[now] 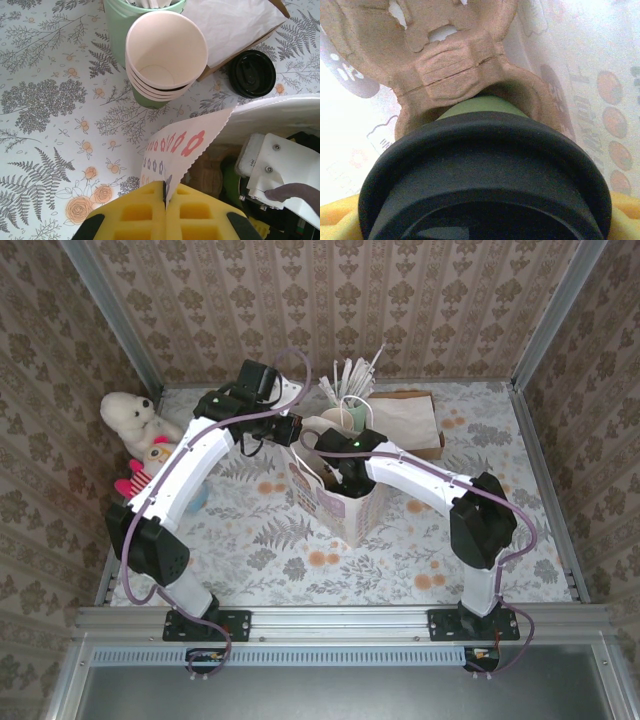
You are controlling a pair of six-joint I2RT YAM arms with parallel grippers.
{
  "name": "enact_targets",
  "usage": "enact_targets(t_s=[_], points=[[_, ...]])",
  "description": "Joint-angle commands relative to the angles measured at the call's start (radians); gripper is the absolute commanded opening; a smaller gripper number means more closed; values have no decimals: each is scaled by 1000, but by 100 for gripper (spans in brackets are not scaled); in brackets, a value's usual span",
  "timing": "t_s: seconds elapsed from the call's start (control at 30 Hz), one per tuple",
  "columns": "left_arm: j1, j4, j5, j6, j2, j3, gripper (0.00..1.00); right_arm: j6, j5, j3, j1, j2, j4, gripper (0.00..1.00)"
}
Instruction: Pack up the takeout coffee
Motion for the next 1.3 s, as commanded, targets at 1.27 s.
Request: enact_targets(t_s=[1.27], points=[[-5,24,-5,-9,-76,-54,0,-26,42,68,-1,-116,8,100]])
